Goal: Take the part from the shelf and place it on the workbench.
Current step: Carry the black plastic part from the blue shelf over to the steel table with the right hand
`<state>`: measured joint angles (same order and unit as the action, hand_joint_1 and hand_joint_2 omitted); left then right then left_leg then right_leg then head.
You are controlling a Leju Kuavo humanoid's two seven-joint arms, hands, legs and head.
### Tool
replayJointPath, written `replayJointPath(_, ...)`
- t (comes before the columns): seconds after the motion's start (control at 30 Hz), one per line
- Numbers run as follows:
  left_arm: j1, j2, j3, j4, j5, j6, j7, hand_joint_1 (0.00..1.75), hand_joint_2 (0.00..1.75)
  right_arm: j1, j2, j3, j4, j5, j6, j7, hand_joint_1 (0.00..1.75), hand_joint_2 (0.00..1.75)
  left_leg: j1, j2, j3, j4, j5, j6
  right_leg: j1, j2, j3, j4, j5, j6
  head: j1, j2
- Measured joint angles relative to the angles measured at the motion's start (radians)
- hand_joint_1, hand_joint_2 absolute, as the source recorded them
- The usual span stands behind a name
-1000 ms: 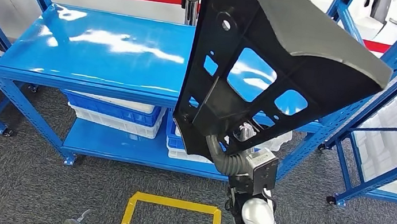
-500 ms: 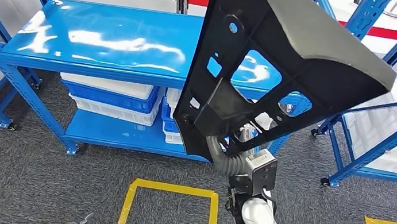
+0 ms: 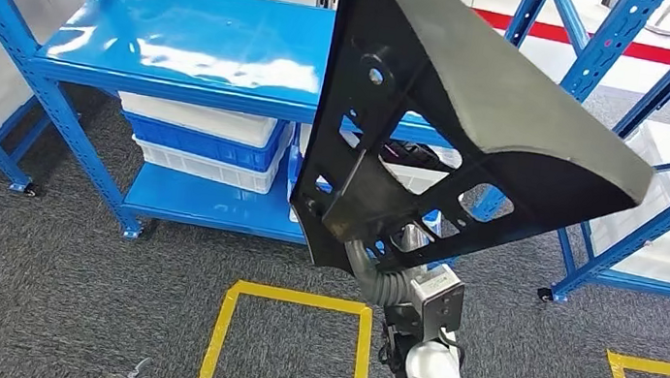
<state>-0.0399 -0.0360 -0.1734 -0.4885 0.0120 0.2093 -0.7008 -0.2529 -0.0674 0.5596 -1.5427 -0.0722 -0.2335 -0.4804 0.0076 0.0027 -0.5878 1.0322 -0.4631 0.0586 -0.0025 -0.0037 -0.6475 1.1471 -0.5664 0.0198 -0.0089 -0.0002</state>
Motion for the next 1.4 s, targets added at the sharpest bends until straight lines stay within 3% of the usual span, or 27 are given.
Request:
replayJointPath(0.03, 0.0, 0.001, 0.001, 0.0, 0.0, 0.001, 0.0, 0.0, 1.75, 0.001, -0.001, 0.001, 0.0, 0.001, 0.0, -0.001, 1.75, 1.75, -0.001, 0.001, -0.02, 0.0, 0.015, 0.004, 0.0, 0.0, -0.014, 0.061, -0.043, -0.005, 0.002, 0.0)
replayJointPath(0.07, 0.001, 0.001, 0.001, 0.0, 0.001, 0.001, 0.0, 0.0, 1.75, 0.002, -0.002, 0.002, 0.0, 0.002, 0.0, -0.002, 1.75, 1.75, -0.003, 0.002, -0.041, 0.001, 0.03, 0.005, -0.001, 0.001, -0.023, 0.12, -0.066, -0.004, 0.002, 0.0)
replayJointPath(0.1, 0.001, 0.001, 0.002, 0.0, 0.001, 0.001, 0.0, 0.0, 1.75, 0.003, -0.003, 0.003, 0.0, 0.004, 0.0, -0.002, 1.75, 1.75, -0.004, 0.002, -0.061, 0.001, 0.046, 0.005, -0.001, 0.001, -0.021, 0.161, -0.068, 0.003, 0.003, 0.0)
replayJointPath(0.13, 0.002, 0.001, 0.002, 0.0, 0.0, 0.001, 0.0, 0.0, 1.75, 0.004, -0.003, 0.004, 0.0, 0.006, 0.0, -0.002, 1.75, 1.75, -0.004, 0.003, -0.081, 0.002, 0.062, 0.004, -0.001, 0.001, -0.006, 0.172, -0.048, 0.015, 0.003, 0.0)
replayJointPath(0.2, 0.004, 0.001, 0.002, -0.001, 0.0, 0.001, 0.0, 0.0, 1.75, 0.004, -0.004, 0.006, 0.0, 0.014, 0.0, -0.003, 1.75, 1.75, -0.005, 0.004, -0.118, 0.002, 0.093, -0.003, -0.001, 0.001, 0.074, 0.097, -0.002, 0.029, 0.003, 0.0)
replayJointPath(0.27, 0.006, 0.001, 0.004, -0.003, 0.0, 0.0, 0.0, 0.0, 1.75, 0.004, -0.003, 0.009, -0.001, 0.027, -0.003, -0.004, 1.75, 1.75, -0.009, 0.0, -0.141, 0.005, 0.118, -0.013, 0.005, 0.003, 0.197, -0.065, -0.014, 0.019, 0.004, 0.0)
replayJointPath(0.3, 0.007, 0.001, 0.005, -0.005, 0.0, -0.001, 0.0, 0.0, 1.75, 0.004, -0.002, 0.012, -0.001, 0.034, -0.004, -0.005, 1.75, 1.75, -0.011, -0.002, -0.145, 0.002, 0.13, -0.019, 0.008, 0.004, 0.237, -0.13, -0.032, 0.01, 0.002, 0.0)
replayJointPath(0.33, 0.007, 0.001, 0.006, -0.007, -0.001, -0.001, 0.0, 0.0, 1.75, 0.004, -0.002, 0.015, -0.002, 0.042, -0.007, -0.005, 1.75, 1.75, -0.013, -0.005, -0.146, -0.004, 0.143, -0.025, 0.012, 0.005, 0.255, -0.168, -0.04, 0.003, 0.001, 0.0)
replayJointPath(0.4, 0.011, 0.003, 0.009, -0.01, -0.001, 0.0, 0.0, 0.0, 1.75, 0.006, -0.001, 0.021, -0.002, 0.053, -0.012, -0.006, 1.75, 1.75, -0.01, -0.007, -0.149, -0.015, 0.159, -0.035, 0.001, -0.001, 0.243, -0.178, -0.028, -0.011, -0.004, 0.0)
replayJointPath(0.43, 0.014, 0.004, 0.01, -0.011, -0.002, 0.0, 0.0, 0.0, 1.75, 0.007, -0.001, 0.025, -0.002, 0.057, -0.014, -0.006, 1.75, 1.75, -0.007, -0.007, -0.155, -0.006, 0.14, -0.04, -0.005, -0.006, 0.236, -0.178, -0.016, -0.02, -0.006, 0.0)
replayJointPath(0.47, 0.018, 0.005, 0.011, -0.011, -0.002, 0.0, 0.0, 0.0, 1.75, 0.008, 0.0, 0.028, -0.002, 0.06, -0.015, -0.006, 1.75, 1.75, -0.004, -0.007, -0.166, 0.023, 0.1, -0.047, -0.012, -0.012, 0.228, -0.179, -0.005, -0.029, -0.008, 0.0)
replayJointPath(0.53, 0.023, 0.006, 0.013, -0.012, -0.002, -0.001, 0.0, 0.0, 1.75, 0.01, 0.001, 0.033, -0.002, 0.062, -0.016, -0.006, 1.75, 1.75, 0.003, -0.006, -0.2, 0.143, -0.004, -0.062, -0.012, -0.023, 0.209, -0.178, 0.014, -0.039, -0.01, 0.0)
replayJointPath(0.57, 0.024, 0.006, 0.014, -0.013, -0.002, -0.001, 0.0, 0.0, 1.75, 0.011, 0.001, 0.036, -0.002, 0.063, -0.016, -0.006, 1.75, 1.75, 0.007, -0.006, -0.216, 0.214, -0.033, -0.069, -0.012, -0.029, 0.199, -0.177, 0.023, -0.039, -0.01, 0.0)
replayJointPath(0.6, 0.025, 0.006, 0.014, -0.013, -0.002, -0.001, 0.0, 0.0, 1.75, 0.012, 0.001, 0.038, -0.002, 0.063, -0.017, -0.006, 1.75, 1.75, 0.011, -0.006, -0.223, 0.267, -0.04, -0.075, -0.012, -0.035, 0.19, -0.176, 0.029, -0.036, -0.01, 0.0)
replayJointPath(0.67, 0.027, 0.007, 0.015, -0.014, -0.002, -0.001, 0.0, 0.0, 1.75, 0.015, 0.001, 0.041, -0.002, 0.063, -0.017, -0.006, 1.75, 1.75, 0.019, -0.002, -0.192, 0.278, -0.011, -0.082, -0.013, -0.047, 0.179, -0.174, 0.038, -0.029, -0.01, 0.0)
replayJointPath(0.73, 0.027, 0.007, 0.015, -0.017, -0.002, -0.001, 0.0, 0.0, 1.75, 0.016, 0.001, 0.043, -0.002, 0.064, -0.017, -0.006, 1.75, 1.75, 0.022, 0.023, -0.087, 0.144, 0.015, -0.084, -0.012, -0.058, 0.173, -0.167, 0.04, -0.022, -0.011, 0.0)
replayJointPath(0.8, 0.026, 0.007, 0.015, -0.019, -0.002, -0.001, 0.0, 0.0, 1.75, 0.016, 0.001, 0.044, -0.002, 0.064, -0.017, -0.006, 1.75, 1.75, 0.018, 0.045, -0.009, 0.028, 0.015, -0.078, -0.005, -0.071, 0.167, -0.161, 0.041, -0.015, -0.008, 0.0)
replayJointPath(0.87, 0.026, 0.008, 0.016, -0.019, -0.002, -0.001, 0.0, 0.0, 1.75, 0.015, 0.001, 0.045, -0.003, 0.064, -0.017, -0.006, 1.75, 1.75, 0.011, 0.037, -0.006, 0.004, 0.008, -0.061, 0.001, -0.084, 0.163, -0.16, 0.045, -0.004, -0.004, 0.0)
replayJointPath(0.93, 0.027, 0.007, 0.016, -0.02, -0.002, -0.001, 0.0, 0.0, 1.75, 0.015, 0.001, 0.046, -0.004, 0.064, -0.017, -0.006, 1.75, 1.75, 0.012, 0.023, -0.011, -0.011, 0.014, -0.039, 0.002, -0.073, 0.149, -0.145, 0.034, 0.005, -0.003, 0.0)
replayJointPath(1.0, 0.027, 0.007, 0.017, -0.022, -0.002, -0.001, 0.0, 0.0, 1.75, 0.015, -0.001, 0.047, -0.005, 0.064, -0.017, -0.006, 1.75, 1.75, 0.013, 0.01, -0.017, -0.02, 0.026, -0.02, -0.002, -0.032, 0.105, -0.057, -0.014, 0.002, -0.002, 0.0)
replayJointPath(1.07, 0.026, 0.007, 0.018, -0.023, -0.002, -0.001, 0.0, 0.0, 1.75, 0.018, -0.003, 0.047, -0.004, 0.064, -0.017, -0.006, 1.75, 1.75, 0.009, -0.006, -0.027, -0.021, 0.033, -0.01, -0.005, -0.006, 0.037, 0.085, -0.071, -0.005, 0.0, 0.0)
replayJointPath(1.1, 0.027, 0.007, 0.019, -0.023, -0.002, -0.001, 0.0, 0.0, 1.75, 0.02, -0.004, 0.047, -0.004, 0.064, -0.017, -0.006, 1.75, 1.75, 0.007, -0.016, -0.032, -0.02, 0.037, -0.008, -0.005, -0.003, 0.014, 0.133, -0.083, -0.003, 0.0, 0.0)
replayJointPath(1.13, 0.027, 0.007, 0.02, -0.023, -0.002, -0.002, 0.0, 0.0, 1.75, 0.022, -0.005, 0.048, -0.004, 0.064, -0.017, -0.006, 1.75, 1.75, 0.006, -0.026, -0.035, -0.02, 0.041, -0.007, -0.005, -0.001, 0.009, 0.141, -0.078, 0.003, 0.0, 0.0)
replayJointPath(1.2, 0.028, 0.007, 0.022, -0.024, -0.002, -0.002, 0.0, 0.0, 1.75, 0.022, -0.007, 0.049, -0.005, 0.066, -0.017, -0.006, 1.75, 1.75, 0.005, -0.046, -0.039, -0.02, 0.048, -0.011, -0.005, 0.008, 0.06, 0.041, -0.027, 0.017, 0.0, 0.0)
replayJointPath(1.27, 0.028, 0.007, 0.024, -0.025, -0.002, -0.002, 0.0, 0.0, 1.75, 0.022, -0.007, 0.05, -0.005, 0.073, -0.018, -0.006, 1.75, 1.75, 0.001, -0.064, -0.043, -0.017, 0.055, -0.019, -0.007, 0.036, 0.126, -0.099, 0.023, 0.021, 0.0, 0.0)
replayJointPath(1.33, 0.029, 0.007, 0.026, -0.026, -0.003, -0.002, 0.0, 0.0, 1.75, 0.024, -0.007, 0.052, -0.005, 0.083, -0.018, -0.006, 1.75, 1.75, -0.002, -0.077, -0.048, -0.017, 0.063, -0.031, -0.004, 0.049, 0.145, -0.151, 0.04, 0.011, -0.001, 0.0)
replayJointPath(1.4, 0.034, 0.009, 0.028, -0.027, -0.003, -0.004, 0.0, 0.0, 1.75, 0.025, -0.006, 0.054, -0.006, 0.094, -0.019, -0.006, 1.75, 1.75, 0.001, -0.086, -0.054, -0.018, 0.069, -0.043, -0.006, 0.034, 0.146, -0.152, 0.05, -0.003, -0.001, 0.0)
